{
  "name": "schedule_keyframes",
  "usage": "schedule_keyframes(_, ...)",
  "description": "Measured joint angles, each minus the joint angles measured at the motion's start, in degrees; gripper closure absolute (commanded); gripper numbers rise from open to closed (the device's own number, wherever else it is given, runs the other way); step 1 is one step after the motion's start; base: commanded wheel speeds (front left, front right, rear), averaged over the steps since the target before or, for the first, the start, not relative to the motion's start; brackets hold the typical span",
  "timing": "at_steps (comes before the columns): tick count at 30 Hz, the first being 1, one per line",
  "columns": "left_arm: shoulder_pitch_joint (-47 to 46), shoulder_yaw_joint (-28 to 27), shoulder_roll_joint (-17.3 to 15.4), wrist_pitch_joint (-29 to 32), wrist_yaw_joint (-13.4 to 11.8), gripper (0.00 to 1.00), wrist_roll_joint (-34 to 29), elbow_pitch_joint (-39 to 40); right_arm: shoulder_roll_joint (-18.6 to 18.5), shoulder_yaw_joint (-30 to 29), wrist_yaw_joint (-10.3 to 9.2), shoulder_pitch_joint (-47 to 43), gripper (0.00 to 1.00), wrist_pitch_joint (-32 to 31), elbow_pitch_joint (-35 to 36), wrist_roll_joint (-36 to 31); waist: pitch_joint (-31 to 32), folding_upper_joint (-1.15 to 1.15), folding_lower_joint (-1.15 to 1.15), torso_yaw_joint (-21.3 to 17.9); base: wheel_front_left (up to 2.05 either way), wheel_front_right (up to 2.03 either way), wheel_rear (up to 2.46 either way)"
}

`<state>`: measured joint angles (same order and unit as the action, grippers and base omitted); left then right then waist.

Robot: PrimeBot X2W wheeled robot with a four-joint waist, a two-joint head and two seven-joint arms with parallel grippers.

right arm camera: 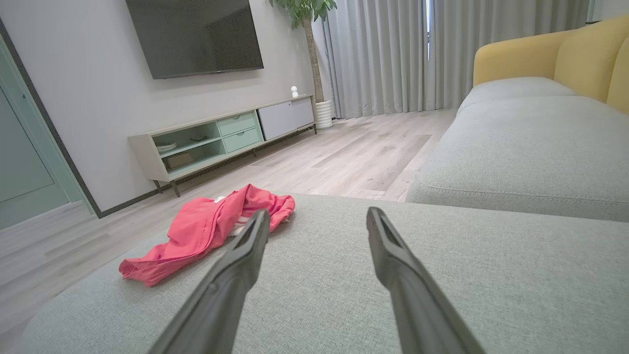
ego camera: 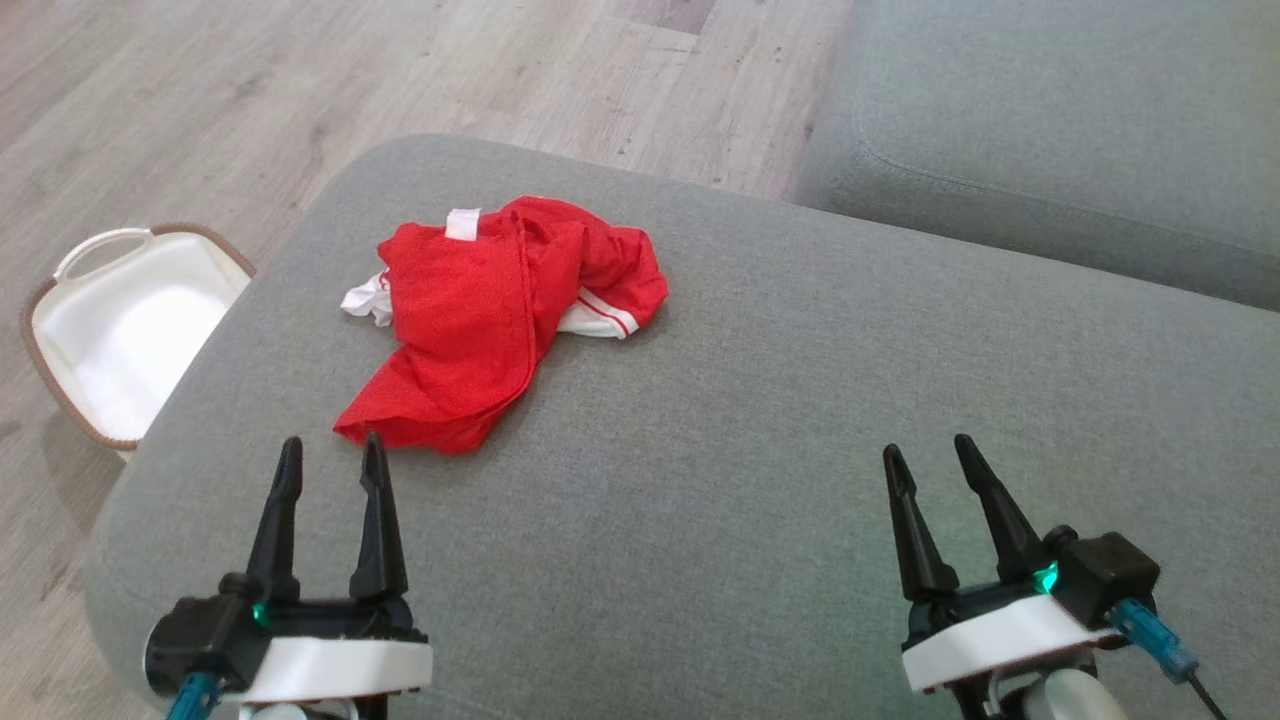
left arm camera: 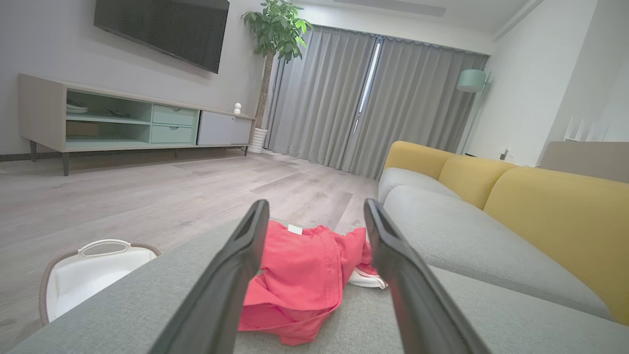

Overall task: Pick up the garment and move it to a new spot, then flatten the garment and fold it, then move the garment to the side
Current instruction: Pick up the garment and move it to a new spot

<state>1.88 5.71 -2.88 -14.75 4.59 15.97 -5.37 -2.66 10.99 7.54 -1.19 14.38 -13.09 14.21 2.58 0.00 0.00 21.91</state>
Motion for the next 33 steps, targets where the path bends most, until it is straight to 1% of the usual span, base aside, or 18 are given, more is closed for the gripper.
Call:
schedule_keyframes(4,-0.01,-0.4,0.01,0.0,0.03,0.0,0.12,0.0,0.0,0.34,0.0,0.01,0.0,-0.01,0.01,0.0,-0.37,0.0,0.0,0.22,0.0,0.0,0.0)
schedule_keyframes(8,-0.65,-1.63,0.02,0.0,-0.02,0.0,0.99,-0.78,0.0,-0.08,0.0,0.14,0.0,0.0,0.08,-0.18,-1.64,0.0,0.0,-0.46,0.0,0.0,0.0)
schedule_keyframes(10,-2.42,-2.57,0.01,0.0,0.12,0.0,0.26,-1.19,0.0,-0.51,0.0,0.56,0.0,-0.01,0.29,-0.56,-2.6,0.0,0.0,-0.98,0.0,0.0,0.0)
schedule_keyframes(14,-10.61,-3.81,-0.82,0.0,1.35,0.0,-0.92,-2.68,0.0,-1.57,0.0,1.72,0.0,0.0,1.59,-2.16,-5.31,0.0,0.01,-2.16,0.0,0.0,0.0)
schedule_keyframes(18,-21.99,-3.76,-5.02,0.58,2.04,0.0,-0.91,-7.2,-0.01,-2.85,0.0,4.55,0.0,0.0,3.59,-3.92,-8.97,0.0,0.02,-3.44,0.0,0.0,0.0)
schedule_keyframes(21,-30.71,-3.16,-8.03,5.06,2.53,0.0,-0.54,-11.71,-0.02,-4.33,0.0,6.71,0.0,0.0,5.27,-5.32,-12.14,0.0,0.02,-4.49,0.0,0.0,0.0)
schedule_keyframes(24,-39.42,-1.86,-9.59,13.02,2.56,0.0,3.79,-18.66,-0.04,-5.67,0.0,8.41,0.0,0.0,6.97,-6.54,-15.57,0.0,0.02,-5.58,0.0,0.0,0.0)
schedule_keyframes(25,-41.78,-1.0,-10.26,14.7,2.57,0.0,4.17,-20.53,-0.04,-5.95,0.0,8.96,0.0,0.0,7.43,-6.95,-16.68,0.0,0.03,-5.96,0.0,0.0,0.0)
schedule_keyframes(27,-46.1,1.85,-12.02,17.46,2.58,0.0,4.95,-23.83,-0.05,-6.55,0.0,9.87,0.0,0.0,8.6,-7.77,-18.88,0.0,0.02,-6.75,0.0,0.0,0.0)
schedule_keyframes(29,-49.83,4.89,-13.44,19.9,2.76,0.0,7.02,-27.09,-0.05,-7.59,0.0,10.69,0.0,0.0,9.57,-8.26,-20.98,0.0,0.03,-7.63,0.0,0.0,0.0)
schedule_keyframes(32,-53.4,10.16,-14.34,23.52,2.99,0.0,10.28,-31.44,-0.1,-8.94,0.0,11.24,0.0,0.01,10.79,-8.34,-23.43,0.0,0.03,-8.96,0.0,0.0,0.0)
schedule_keyframes(33,-53.4,10.16,-14.34,23.52,2.99,0.0,10.28,-31.44,-0.1,-8.94,0.0,11.24,0.0,0.01,10.79,-8.34,-23.43,0.0,0.03,-8.96,0.0,0.0,0.0)
